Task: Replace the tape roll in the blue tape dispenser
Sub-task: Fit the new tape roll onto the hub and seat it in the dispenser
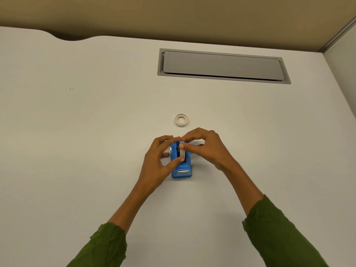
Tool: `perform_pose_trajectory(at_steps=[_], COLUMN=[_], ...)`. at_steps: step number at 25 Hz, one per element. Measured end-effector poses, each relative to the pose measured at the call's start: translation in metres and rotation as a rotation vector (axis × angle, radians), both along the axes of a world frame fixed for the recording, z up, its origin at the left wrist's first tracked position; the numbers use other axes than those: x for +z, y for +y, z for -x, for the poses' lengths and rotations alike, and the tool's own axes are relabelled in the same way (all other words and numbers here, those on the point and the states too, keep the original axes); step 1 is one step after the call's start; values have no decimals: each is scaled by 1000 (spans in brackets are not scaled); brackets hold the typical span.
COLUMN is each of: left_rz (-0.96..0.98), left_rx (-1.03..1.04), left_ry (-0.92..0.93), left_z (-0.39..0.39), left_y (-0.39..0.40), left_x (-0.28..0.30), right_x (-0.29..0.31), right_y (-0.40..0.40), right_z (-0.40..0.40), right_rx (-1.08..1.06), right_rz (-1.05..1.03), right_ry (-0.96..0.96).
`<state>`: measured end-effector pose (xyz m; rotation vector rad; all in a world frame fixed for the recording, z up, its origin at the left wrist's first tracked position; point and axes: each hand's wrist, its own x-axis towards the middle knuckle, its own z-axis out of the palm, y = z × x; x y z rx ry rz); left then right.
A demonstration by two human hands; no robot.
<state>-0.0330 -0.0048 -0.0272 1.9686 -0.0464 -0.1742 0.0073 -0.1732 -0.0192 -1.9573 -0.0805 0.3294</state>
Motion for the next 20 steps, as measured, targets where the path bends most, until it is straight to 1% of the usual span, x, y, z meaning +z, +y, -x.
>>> perform_pose_trajectory(at_steps=[3,7,8,10,12,13,17,20], left_rz=[0,-4,-4,1,3,0,-10,-8], left_rx=[9,4,4,8,12,13,3,6], left_ry=[-3,0,-1,1,1,1,5,11], left_z=[1,0,0,0,-1,-1,0,0], left_y=[-1,0,0,1,1,1,1,0], left_x=[-1,-4,-4,-6,-7,-8,-8,-7], right_x=[-1,-1,-1,-2,-4,-5,-8,-9], right_y=[3,3,1,-4,-6,-6,1,6], right_z=[0,3,5,10,15,16,14,12], right_rx=[-24,-130,-125,-48,24,29,-71,-123], right_rz=[-10,-50,-78,-96,-57,-43,-67,-84], right_ry=[18,12,6,-1,4,6,-6,18])
